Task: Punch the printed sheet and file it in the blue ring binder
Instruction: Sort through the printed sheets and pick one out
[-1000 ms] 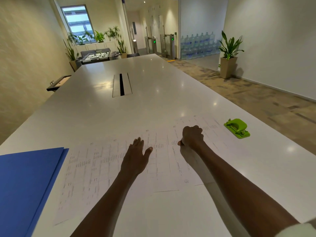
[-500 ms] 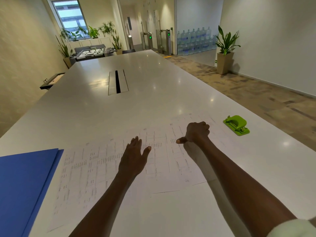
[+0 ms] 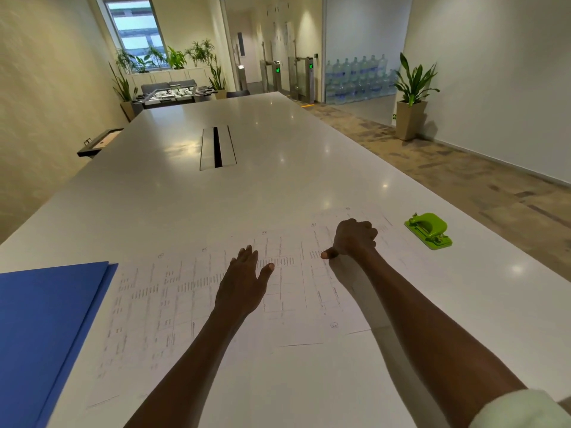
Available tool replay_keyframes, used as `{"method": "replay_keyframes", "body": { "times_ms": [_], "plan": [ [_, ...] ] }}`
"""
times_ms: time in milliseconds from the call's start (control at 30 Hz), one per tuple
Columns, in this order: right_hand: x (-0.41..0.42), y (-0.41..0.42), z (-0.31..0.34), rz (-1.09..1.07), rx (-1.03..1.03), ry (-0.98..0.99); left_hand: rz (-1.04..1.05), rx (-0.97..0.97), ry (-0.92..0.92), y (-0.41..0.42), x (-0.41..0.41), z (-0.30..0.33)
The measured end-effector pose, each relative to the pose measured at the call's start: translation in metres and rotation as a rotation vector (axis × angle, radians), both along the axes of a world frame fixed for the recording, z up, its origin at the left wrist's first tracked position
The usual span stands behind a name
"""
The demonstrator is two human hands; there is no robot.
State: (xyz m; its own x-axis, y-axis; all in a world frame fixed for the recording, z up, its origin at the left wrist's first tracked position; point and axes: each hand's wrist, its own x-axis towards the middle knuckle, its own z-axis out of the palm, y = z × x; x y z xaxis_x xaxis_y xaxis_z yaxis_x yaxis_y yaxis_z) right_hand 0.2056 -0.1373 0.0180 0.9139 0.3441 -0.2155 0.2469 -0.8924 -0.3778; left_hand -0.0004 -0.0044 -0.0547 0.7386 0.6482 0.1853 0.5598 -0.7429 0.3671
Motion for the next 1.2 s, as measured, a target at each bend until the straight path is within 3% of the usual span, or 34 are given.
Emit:
{"method": "replay_keyframes", "body": {
  "times_ms": [133,433,767,1033,1200],
  "plan": [
    [0.009,0.001,0.001,0.031,0.054,0.052,0.004,-0.007,-0.011,-0.001,0.000,0.001],
    [0.001,-0.014,0.039,0.149,0.218,-0.115,0.001,-0.001,-0.012,-0.002,0.000,0.002],
    [-0.004,-0.019,0.055,0.275,0.270,-0.144,-0.019,-0.005,0.090,-0.014,0.010,0.013],
    [-0.015,-0.047,0.135,0.271,0.426,-0.485,-0.047,-0.069,0.109,-0.014,0.016,0.018],
    [-0.031,-0.072,0.192,0.269,0.606,-0.653,-0.108,-0.178,-0.102,-0.021,0.021,0.052]
  ]
}}
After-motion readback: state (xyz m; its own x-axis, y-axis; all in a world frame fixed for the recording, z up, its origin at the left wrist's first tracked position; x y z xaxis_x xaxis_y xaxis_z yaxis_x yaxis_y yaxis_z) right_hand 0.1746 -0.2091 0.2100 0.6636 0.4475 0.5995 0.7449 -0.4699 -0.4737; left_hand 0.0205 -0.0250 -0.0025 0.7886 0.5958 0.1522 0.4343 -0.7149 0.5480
